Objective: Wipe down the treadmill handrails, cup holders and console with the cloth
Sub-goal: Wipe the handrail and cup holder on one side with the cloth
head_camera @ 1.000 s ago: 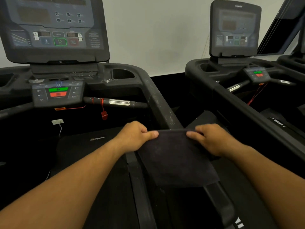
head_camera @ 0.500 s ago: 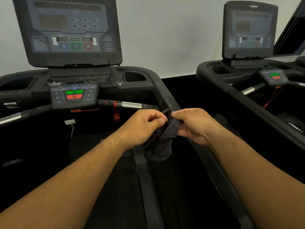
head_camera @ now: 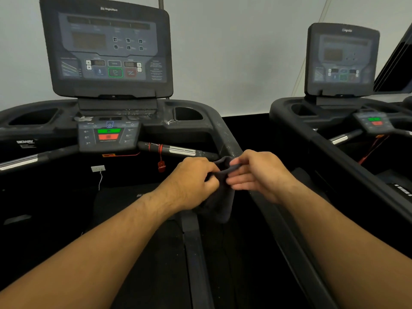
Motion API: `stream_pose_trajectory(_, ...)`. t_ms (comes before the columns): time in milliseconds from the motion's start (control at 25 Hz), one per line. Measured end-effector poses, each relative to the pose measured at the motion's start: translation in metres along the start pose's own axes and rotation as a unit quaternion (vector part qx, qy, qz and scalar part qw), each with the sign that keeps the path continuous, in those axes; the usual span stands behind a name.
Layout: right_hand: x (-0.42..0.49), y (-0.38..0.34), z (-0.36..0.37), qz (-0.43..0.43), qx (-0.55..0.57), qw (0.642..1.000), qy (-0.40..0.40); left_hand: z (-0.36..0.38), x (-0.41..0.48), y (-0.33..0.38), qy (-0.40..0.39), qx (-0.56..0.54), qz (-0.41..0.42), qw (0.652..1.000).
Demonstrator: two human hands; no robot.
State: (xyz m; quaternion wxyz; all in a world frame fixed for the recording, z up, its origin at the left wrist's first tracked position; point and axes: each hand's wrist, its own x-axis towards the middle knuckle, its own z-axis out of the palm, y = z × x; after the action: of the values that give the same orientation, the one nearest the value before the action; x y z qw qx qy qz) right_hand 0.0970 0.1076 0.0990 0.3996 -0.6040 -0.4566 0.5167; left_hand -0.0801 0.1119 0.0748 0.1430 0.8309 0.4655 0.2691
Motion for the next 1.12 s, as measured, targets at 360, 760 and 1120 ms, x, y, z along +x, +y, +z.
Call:
stream_pose_trajectory(360,-0.004,0.041,-0.014,-0.142,-0.568,0.805,-0.098,-0.013,0.002,-0.018,-0.123,0.081,0.031,0.989)
stream_pose_trajectory(760,-0.012,0.013,-0.064,-0.142,-0.161,0.971,0.108,0.017,0.023,0.014,-0.082,-0.171,-0.058,0.980)
stream_pose_trajectory(1120,0.013,0.082,-0.057,-0.059,-0.450,0.862,0.226,0.101,0.040,0.033,-0.028,-0.258,-0.242,0.935)
